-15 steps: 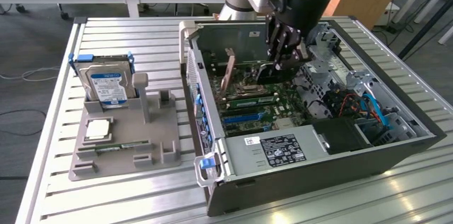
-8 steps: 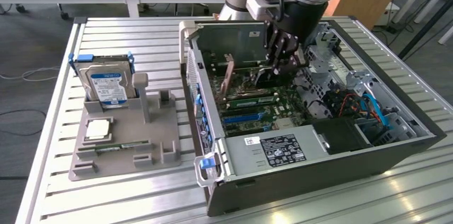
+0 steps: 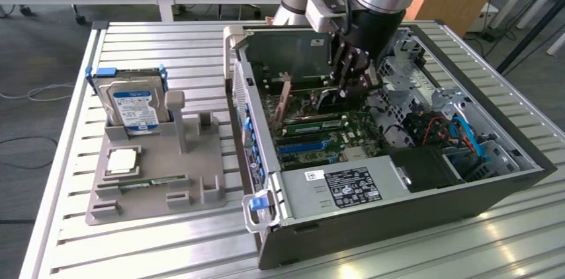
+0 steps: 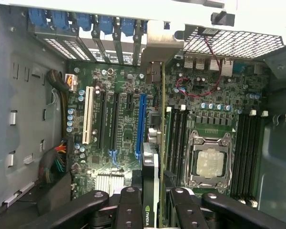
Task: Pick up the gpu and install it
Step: 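Insert the gpu into the slot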
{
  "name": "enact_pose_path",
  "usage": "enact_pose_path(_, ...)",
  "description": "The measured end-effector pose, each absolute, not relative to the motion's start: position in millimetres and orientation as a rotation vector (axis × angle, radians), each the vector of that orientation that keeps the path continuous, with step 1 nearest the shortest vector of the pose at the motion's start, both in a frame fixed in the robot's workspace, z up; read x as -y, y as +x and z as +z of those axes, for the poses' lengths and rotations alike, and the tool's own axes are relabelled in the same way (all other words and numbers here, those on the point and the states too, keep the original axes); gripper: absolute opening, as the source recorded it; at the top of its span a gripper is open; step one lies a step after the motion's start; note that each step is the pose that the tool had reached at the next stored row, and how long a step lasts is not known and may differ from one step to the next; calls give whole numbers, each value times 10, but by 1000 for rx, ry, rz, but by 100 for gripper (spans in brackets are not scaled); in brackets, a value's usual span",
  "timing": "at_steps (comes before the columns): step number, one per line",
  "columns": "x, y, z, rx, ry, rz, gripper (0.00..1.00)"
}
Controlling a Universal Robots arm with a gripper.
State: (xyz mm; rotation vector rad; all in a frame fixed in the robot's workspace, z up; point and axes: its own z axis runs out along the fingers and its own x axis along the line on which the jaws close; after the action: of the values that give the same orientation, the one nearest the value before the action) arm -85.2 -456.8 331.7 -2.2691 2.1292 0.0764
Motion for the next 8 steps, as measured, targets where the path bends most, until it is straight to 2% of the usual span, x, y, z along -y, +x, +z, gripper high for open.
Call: enact_pose_path(8,4568,-851,3311,-2145,-2253,76,27)
